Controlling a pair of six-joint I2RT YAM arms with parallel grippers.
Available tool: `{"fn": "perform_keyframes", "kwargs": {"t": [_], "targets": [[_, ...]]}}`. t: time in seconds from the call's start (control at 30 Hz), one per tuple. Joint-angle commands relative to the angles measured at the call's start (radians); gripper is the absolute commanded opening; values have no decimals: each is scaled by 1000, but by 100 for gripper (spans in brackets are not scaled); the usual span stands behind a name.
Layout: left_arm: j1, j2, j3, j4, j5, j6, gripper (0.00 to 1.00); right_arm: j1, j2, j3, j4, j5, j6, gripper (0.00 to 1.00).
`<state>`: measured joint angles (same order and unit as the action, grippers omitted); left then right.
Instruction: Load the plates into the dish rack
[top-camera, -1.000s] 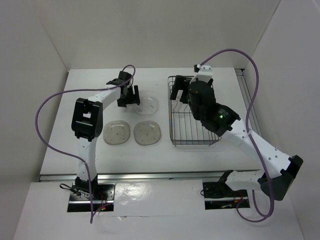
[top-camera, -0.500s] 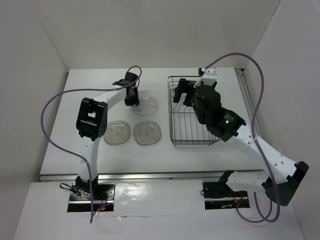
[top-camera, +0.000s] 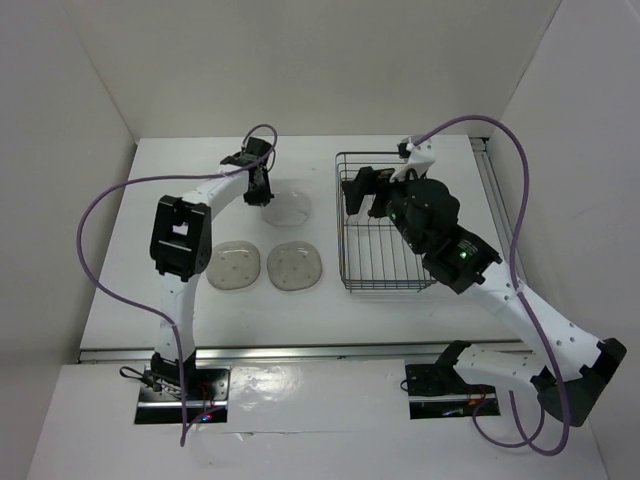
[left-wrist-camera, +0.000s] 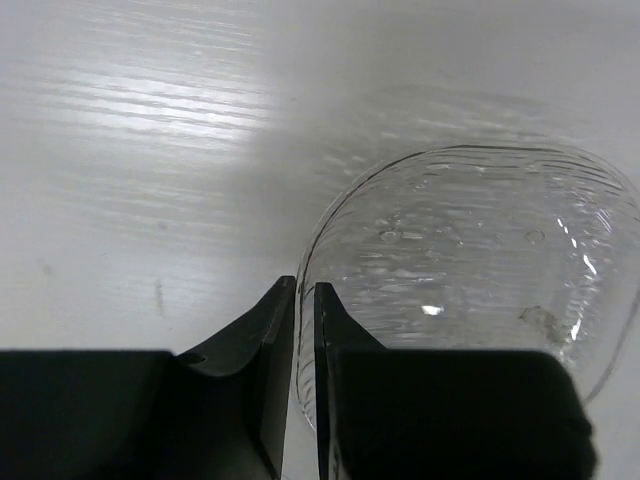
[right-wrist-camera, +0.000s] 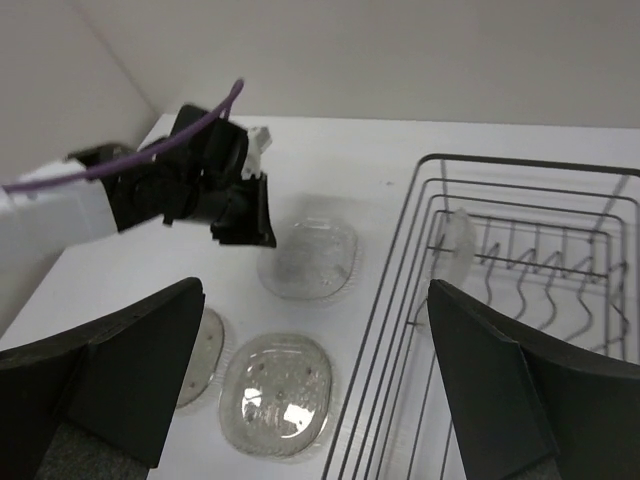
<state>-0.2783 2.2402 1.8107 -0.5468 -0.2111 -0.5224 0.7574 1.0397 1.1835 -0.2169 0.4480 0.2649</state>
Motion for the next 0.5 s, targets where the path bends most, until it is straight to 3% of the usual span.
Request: {"fn": "perform_keyframes", "kwargs": {"t": [0.0, 0.07, 0.17, 0.33, 0.47], "targets": [[44, -169, 24, -55, -27, 61, 0, -74, 22, -57, 149, -298, -62, 100], [44, -249, -14, 0, 54, 106, 0, -127, 49, -84, 229, -423, -62, 100], [44, -399, -68, 68, 134, 140, 0, -237, 106, -107, 329, -731, -35, 100], [33, -516, -105, 99, 180, 162, 0, -404, 210, -128, 494, -995, 65, 100], [22, -600, -148, 133, 236, 173, 0, -480, 318, -139, 741, -1218, 160, 100]]}}
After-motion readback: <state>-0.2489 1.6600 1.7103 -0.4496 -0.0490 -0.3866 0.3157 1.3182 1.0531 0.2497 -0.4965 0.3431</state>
